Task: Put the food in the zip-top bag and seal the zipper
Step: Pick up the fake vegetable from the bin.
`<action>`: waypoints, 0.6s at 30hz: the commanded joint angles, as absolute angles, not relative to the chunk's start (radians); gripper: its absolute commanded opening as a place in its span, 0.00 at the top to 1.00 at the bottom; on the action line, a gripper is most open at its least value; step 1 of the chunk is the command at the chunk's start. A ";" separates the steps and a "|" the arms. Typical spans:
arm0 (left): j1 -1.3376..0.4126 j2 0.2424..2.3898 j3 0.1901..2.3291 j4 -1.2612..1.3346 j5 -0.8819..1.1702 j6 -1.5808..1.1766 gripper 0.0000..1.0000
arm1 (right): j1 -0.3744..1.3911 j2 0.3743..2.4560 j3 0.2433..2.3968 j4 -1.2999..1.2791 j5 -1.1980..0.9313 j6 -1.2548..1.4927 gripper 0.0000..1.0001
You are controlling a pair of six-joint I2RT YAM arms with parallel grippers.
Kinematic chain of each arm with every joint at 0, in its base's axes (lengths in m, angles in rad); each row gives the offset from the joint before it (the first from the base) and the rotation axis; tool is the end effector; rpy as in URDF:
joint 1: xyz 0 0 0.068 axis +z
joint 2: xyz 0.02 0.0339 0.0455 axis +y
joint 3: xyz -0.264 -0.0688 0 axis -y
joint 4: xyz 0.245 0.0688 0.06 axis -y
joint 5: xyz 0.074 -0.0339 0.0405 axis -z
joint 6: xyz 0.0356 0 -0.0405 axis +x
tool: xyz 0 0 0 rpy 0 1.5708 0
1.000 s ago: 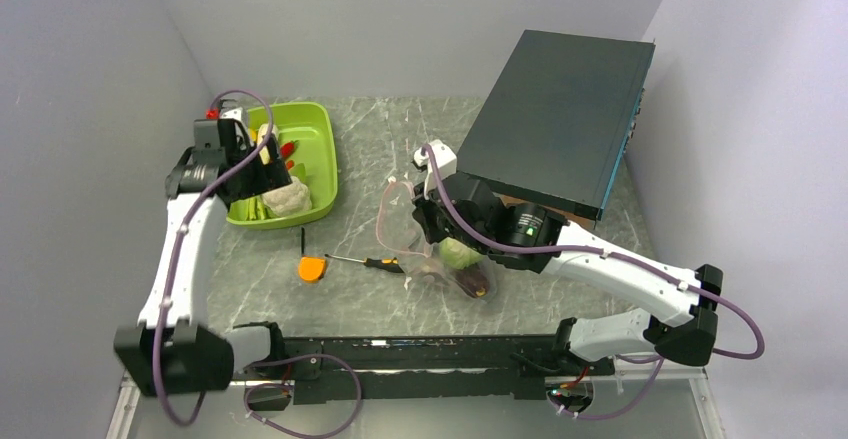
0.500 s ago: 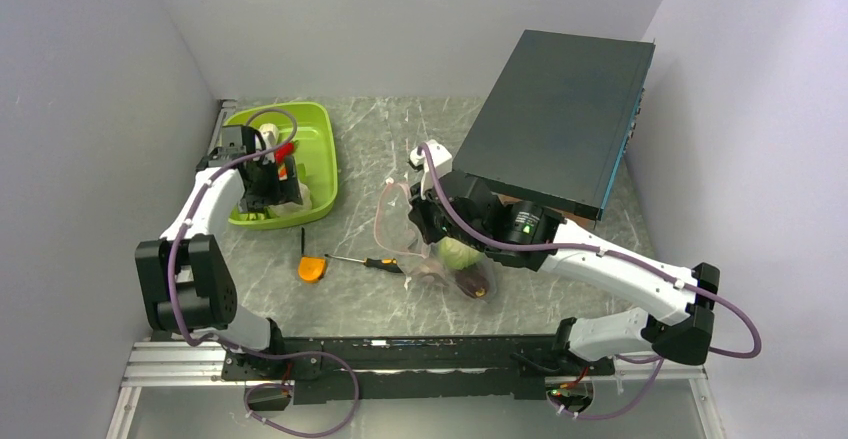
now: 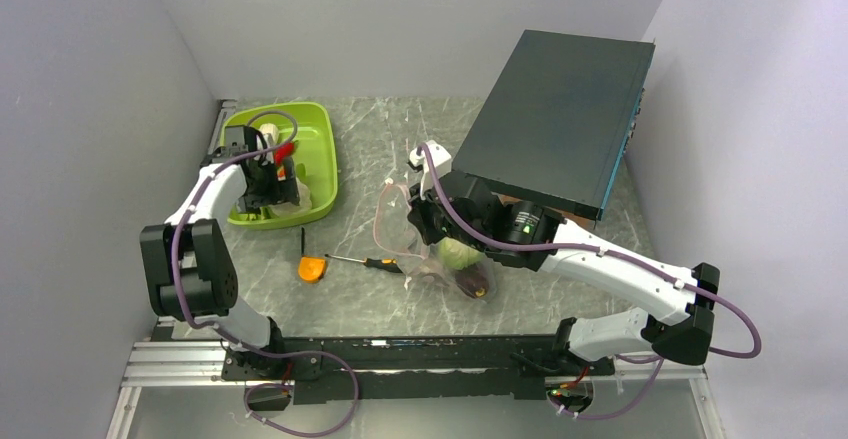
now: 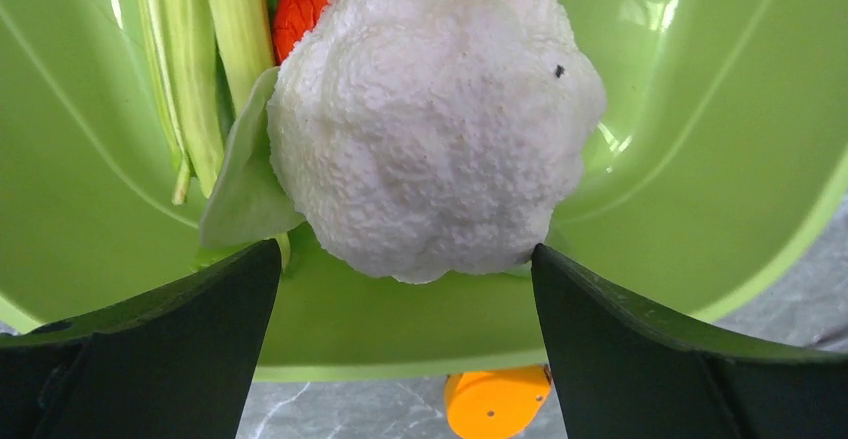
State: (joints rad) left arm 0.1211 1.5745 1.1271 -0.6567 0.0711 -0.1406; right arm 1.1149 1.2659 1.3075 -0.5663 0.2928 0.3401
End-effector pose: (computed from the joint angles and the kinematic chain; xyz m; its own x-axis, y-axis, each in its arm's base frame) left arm 0.3151 0.0358 0.2278 -0.8653 -0.2461 -0.4366 -0.2121 0.9691 -0.1259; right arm 0.1310 0.2438 0.3813 -0.4580 -0.2086 -0.8641 -0.6332 0.7589 0.1524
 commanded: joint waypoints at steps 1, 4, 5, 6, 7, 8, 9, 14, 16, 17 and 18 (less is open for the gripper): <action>0.129 1.637 1.175 -0.605 -0.016 -0.177 0.00 | 1.113 1.290 1.377 -0.551 0.260 0.323 1.00; 0.129 1.751 1.233 -0.678 0.054 -0.171 0.15 | 1.111 1.322 1.405 -0.555 0.246 0.321 1.00; 0.128 1.773 1.245 -0.695 0.072 -0.167 0.23 | 1.113 1.329 1.409 -0.553 0.241 0.324 1.00; 0.129 1.786 1.249 -0.707 0.080 -0.164 0.29 | 1.112 1.334 1.412 -0.550 0.239 0.328 1.00; 0.129 1.794 1.253 -0.720 0.088 -0.162 0.34 | 1.112 1.336 1.413 -0.547 0.237 0.333 1.00; 0.129 1.799 1.256 -0.726 0.095 -0.161 0.38 | 1.112 1.335 1.412 -0.545 0.238 0.338 1.00; 0.129 1.798 1.257 -0.727 0.100 -0.160 0.45 | 1.112 1.334 1.409 -0.542 0.240 0.341 1.00; 0.129 1.770 1.258 -0.728 0.128 -0.148 0.76 | 1.112 1.329 1.399 -0.549 0.265 0.339 1.00; 0.129 1.741 1.252 -0.719 0.132 -0.147 0.82 | 1.112 1.331 1.401 -0.556 0.272 0.335 1.00; 0.129 1.725 1.247 -0.713 0.134 -0.145 0.86 | 1.112 1.331 1.402 -0.558 0.275 0.333 1.00; 0.129 1.707 1.240 -0.707 0.135 -0.144 0.89 | 1.113 1.330 1.402 -0.558 0.277 0.333 1.00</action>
State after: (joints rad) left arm 0.1303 1.7435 1.2636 -0.7242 0.1459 -0.1707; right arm 1.1149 1.3472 1.3636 -0.5747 0.2539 0.3332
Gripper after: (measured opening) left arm 0.218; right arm 0.009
